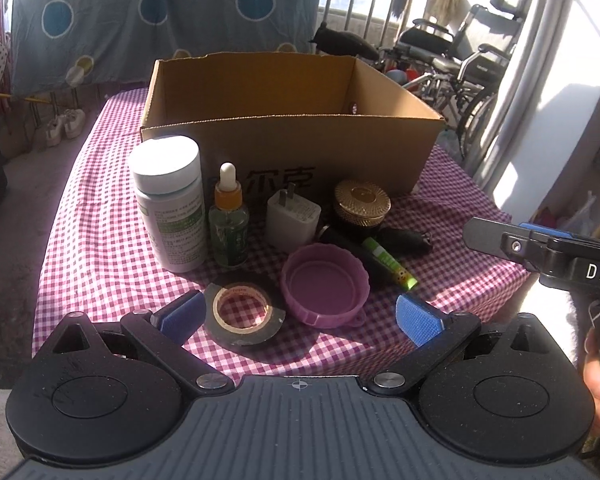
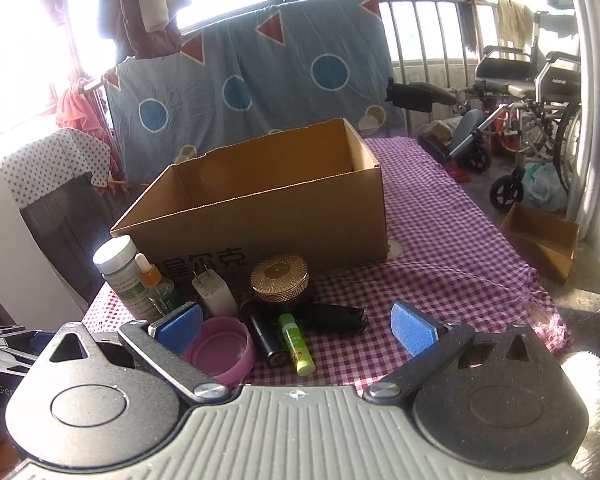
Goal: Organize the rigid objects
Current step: 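Reach the right gripper down and grasp the green tube, then lift the green tube with the right gripper over the cardboard box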
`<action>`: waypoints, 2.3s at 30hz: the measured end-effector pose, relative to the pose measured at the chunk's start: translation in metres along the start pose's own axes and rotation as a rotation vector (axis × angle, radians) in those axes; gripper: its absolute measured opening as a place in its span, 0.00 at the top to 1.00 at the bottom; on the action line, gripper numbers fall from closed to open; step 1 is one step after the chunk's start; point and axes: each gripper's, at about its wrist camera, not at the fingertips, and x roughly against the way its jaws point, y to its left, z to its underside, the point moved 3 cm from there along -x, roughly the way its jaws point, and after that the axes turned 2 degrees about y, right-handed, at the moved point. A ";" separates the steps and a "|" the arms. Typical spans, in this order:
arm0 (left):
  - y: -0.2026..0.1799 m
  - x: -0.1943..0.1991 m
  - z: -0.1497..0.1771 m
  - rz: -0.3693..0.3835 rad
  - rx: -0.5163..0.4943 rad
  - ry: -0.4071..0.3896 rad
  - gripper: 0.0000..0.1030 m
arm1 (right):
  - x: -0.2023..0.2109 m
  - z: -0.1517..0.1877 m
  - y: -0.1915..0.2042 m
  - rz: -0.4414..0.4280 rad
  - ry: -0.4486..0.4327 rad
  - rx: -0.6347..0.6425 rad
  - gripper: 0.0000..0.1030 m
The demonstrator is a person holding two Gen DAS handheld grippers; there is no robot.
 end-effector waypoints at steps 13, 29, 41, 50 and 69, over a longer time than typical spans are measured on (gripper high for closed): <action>-0.050 -0.042 -0.006 0.153 -0.204 0.087 0.31 | -0.068 -0.002 -0.007 -0.078 0.232 0.051 0.61; -0.064 -0.065 -0.007 0.221 -0.215 0.165 0.50 | -0.112 -0.005 -0.020 -0.157 0.419 -0.007 0.88; -0.084 -0.089 -0.004 0.234 -0.223 0.246 0.50 | -0.083 0.016 -0.058 -0.208 0.449 -0.265 0.88; -0.092 -0.104 -0.008 0.163 -0.241 0.261 0.67 | -0.086 0.011 -0.057 -0.238 0.508 -0.194 0.85; -0.093 -0.060 -0.020 0.148 -0.268 0.106 0.67 | -0.050 -0.012 -0.046 -0.290 0.367 -0.194 0.84</action>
